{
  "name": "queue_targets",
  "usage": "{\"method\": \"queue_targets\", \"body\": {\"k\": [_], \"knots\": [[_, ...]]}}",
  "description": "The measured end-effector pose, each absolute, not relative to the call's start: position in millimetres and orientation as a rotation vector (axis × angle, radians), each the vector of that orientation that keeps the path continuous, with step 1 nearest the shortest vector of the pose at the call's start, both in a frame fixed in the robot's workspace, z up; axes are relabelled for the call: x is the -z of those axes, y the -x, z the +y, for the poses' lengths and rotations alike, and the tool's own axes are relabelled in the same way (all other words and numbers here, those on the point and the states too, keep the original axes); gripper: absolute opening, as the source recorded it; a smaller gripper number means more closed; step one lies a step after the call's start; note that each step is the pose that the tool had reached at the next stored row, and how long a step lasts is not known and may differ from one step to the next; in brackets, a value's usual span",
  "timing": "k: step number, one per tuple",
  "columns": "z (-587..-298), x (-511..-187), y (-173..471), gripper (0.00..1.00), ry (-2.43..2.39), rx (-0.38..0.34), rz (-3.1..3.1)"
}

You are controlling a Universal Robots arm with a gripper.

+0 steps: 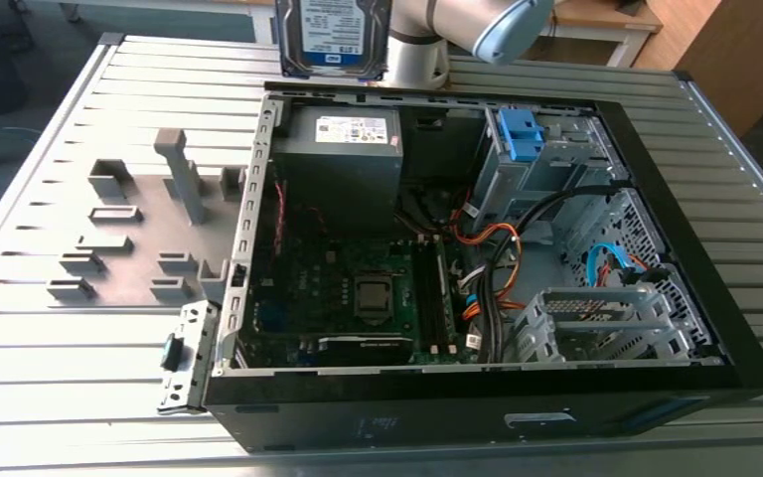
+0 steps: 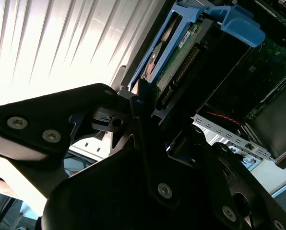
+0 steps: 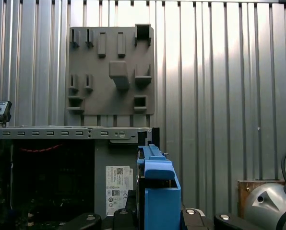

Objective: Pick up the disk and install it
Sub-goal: 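Pick up the disk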

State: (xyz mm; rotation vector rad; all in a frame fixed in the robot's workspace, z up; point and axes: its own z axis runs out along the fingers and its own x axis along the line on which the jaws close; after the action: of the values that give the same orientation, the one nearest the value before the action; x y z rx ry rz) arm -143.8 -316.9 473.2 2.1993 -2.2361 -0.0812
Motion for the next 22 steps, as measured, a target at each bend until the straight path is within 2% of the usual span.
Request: {"method": "queue_targets", "body": {"k": [22], "knots": [[-317,-473,118,0.36,-2.199,0.081,-2.236]]}}
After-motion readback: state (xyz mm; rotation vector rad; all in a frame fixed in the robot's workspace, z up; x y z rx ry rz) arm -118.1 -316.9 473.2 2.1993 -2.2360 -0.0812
